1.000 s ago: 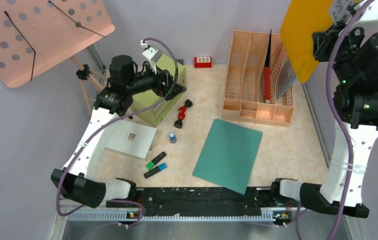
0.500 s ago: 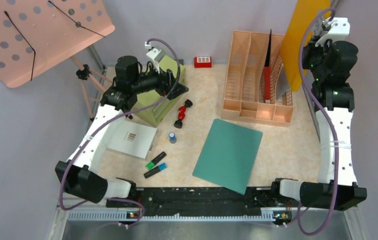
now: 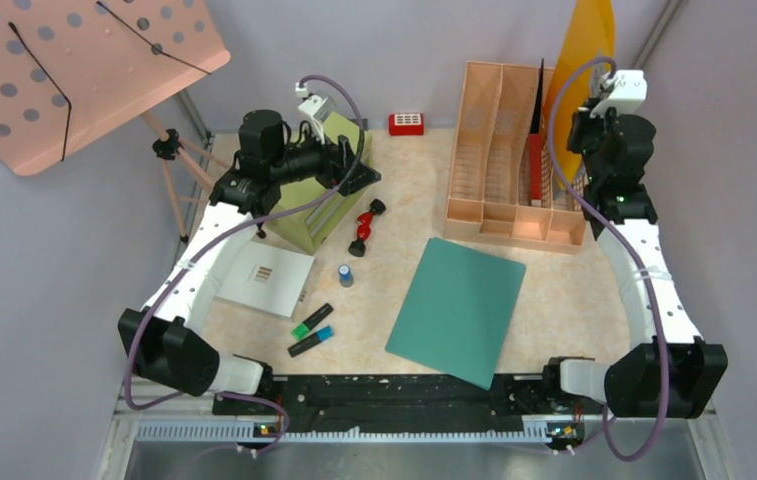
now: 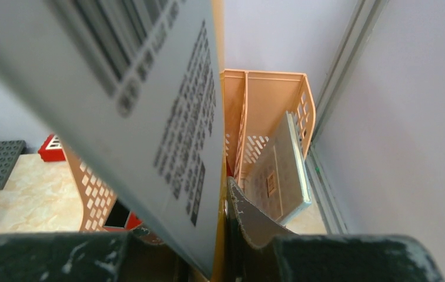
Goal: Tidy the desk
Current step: Place the folder in the storage box.
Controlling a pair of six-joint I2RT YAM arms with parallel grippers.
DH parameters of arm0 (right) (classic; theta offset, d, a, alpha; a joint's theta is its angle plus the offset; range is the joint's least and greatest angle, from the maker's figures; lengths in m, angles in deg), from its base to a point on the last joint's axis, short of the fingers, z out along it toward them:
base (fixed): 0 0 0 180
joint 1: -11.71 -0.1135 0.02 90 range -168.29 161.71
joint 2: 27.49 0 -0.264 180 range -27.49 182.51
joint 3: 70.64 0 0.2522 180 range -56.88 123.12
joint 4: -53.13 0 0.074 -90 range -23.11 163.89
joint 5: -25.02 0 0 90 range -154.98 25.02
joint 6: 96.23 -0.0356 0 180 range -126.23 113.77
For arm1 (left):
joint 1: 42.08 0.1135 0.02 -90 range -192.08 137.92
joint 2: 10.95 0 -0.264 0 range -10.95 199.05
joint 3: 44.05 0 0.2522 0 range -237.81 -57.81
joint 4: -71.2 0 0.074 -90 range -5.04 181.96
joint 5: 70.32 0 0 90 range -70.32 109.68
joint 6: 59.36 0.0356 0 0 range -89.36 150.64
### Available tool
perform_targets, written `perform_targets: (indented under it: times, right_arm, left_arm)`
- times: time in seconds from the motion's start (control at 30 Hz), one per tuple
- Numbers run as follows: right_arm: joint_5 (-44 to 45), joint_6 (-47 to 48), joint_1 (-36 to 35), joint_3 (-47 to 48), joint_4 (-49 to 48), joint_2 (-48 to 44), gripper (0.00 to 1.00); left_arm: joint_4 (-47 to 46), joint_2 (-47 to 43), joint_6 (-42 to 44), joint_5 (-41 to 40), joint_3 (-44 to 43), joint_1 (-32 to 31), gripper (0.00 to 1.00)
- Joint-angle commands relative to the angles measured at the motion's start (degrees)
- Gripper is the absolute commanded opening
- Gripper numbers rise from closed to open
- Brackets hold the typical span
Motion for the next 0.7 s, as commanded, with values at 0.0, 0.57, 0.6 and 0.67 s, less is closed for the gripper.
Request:
perform_targets:
  times: [0.0,0.57,0.6,0.67]
  right_arm:
    - [2.7,-0.7,-0.8,-5.1,-15.7,-0.1,0.00]
    - [4.1,-1.5,-2.5,-27.8,-43.7,1.0,0.00]
    - [4.2,-1.4,-2.6,-27.6,-43.8,1.3,0.00]
    - [4.5,-1.4,-2.7,-26.8,-43.5,1.8,0.00]
  left_arm:
    - [-3.5,0.6,-0.5,1.3,0.4,0.0,0.92]
    - [-4.9,1.6,-1.3,1.9,2.5,0.0,0.91]
    - [-4.9,1.6,-1.3,1.9,2.5,0.0,0.91]
    - [-5.1,1.8,-1.5,2.0,2.5,0.0,0.91]
